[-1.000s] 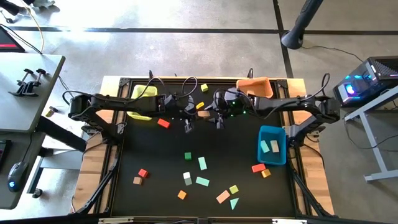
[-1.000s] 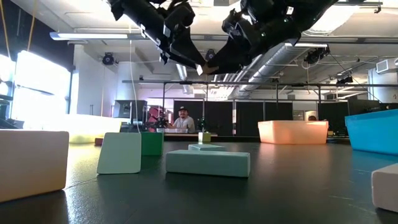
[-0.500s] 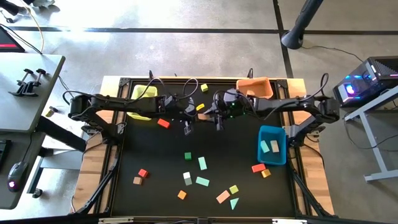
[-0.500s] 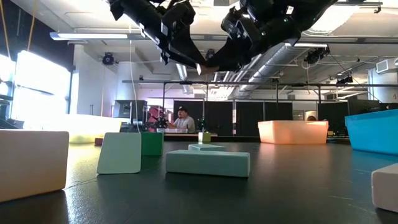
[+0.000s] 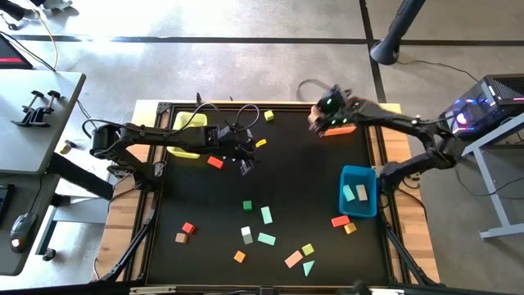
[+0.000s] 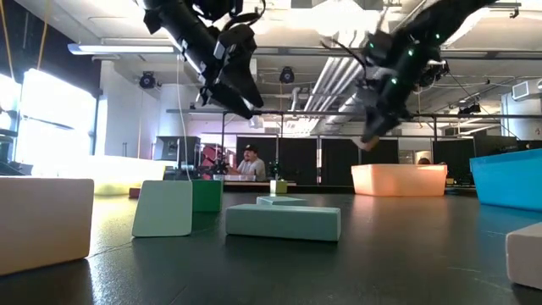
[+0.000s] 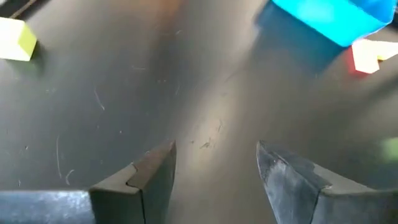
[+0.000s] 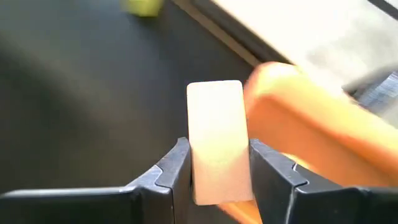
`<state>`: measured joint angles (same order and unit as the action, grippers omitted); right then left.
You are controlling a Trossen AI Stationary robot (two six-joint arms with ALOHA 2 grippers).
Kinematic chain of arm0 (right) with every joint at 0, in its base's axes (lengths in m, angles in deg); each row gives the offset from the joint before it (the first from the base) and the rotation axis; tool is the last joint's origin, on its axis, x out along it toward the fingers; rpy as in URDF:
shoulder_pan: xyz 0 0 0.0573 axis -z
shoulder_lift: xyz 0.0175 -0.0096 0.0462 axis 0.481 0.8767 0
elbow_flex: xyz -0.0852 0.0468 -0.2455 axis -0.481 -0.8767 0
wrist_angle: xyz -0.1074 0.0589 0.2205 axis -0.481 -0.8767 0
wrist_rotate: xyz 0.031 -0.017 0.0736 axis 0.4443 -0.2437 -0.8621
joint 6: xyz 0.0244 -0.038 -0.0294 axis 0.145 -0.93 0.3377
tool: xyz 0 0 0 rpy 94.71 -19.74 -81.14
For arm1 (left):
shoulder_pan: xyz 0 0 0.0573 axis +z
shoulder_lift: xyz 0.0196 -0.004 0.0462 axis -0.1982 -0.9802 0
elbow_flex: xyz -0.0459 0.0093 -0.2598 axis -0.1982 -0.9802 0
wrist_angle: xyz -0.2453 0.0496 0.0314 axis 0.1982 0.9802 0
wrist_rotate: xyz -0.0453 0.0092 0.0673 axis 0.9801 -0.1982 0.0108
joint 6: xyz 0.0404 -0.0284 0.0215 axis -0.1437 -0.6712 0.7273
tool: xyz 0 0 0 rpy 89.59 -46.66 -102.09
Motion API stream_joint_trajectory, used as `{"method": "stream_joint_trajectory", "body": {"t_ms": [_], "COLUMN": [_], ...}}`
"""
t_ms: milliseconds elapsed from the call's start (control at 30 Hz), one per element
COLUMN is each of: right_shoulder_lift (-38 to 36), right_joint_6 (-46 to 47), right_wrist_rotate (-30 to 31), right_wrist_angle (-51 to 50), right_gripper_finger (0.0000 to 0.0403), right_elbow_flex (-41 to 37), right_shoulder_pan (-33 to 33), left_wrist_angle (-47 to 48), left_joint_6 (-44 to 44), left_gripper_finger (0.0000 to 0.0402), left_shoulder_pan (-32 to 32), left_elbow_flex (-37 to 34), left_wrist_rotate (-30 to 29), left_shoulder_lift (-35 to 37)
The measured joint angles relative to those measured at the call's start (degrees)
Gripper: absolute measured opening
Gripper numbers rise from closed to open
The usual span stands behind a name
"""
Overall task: Sort blocks by size
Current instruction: Put the pink triangle block into the orange bin, then put the pink rectangle block into the blue bin
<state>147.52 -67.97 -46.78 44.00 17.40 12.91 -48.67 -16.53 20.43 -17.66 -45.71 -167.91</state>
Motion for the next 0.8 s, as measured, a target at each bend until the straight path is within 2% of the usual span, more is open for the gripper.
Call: {"method": "stream_joint_trajectory", "body": {"t_ms": [167,367,500,600,700,800], "right_shoulder_lift": [3.3,6.2,6.1,4.7,3.0,1.9], "right_joint_6": [4.6,6.4,9.1,11.4,12.1,11.5], "right_wrist_rotate": [-1.6,-6.2,-6.8,-10.3,-13.7,-14.1], "right_wrist_angle": [1.7,2.3,2.3,2.3,2.4,2.3], "right_gripper_finger": [0.0135,0.0211,0.0228,0.023,0.0232,0.0232], "right_elbow_flex": [0.0,0.0,0.0,0.0,0.0,0.0], "right_shoulder_pan": [10.1,13.8,13.6,12.3,8.8,3.5], "left_wrist_angle": [-0.4,-0.3,0.0,0.4,0.5,0.5], "left_joint_6": [-1.5,-4.5,-4.7,-4.7,-4.7,-4.7], "left_gripper_finger": [0.0211,0.0211,0.0211,0.0211,0.0211,0.0211], "left_shoulder_pan": [0.0,-0.3,-1.0,-1.7,-2.0,-2.0], "left_elbow_flex": [0.0,0.0,0.0,0.0,0.0,0.0], "left_wrist_rotate": [0.0,0.0,0.0,0.0,0.0,-1.8], "left_shoulder_lift": [-0.1,-0.1,-0.1,-0.1,-0.1,-0.1]}}
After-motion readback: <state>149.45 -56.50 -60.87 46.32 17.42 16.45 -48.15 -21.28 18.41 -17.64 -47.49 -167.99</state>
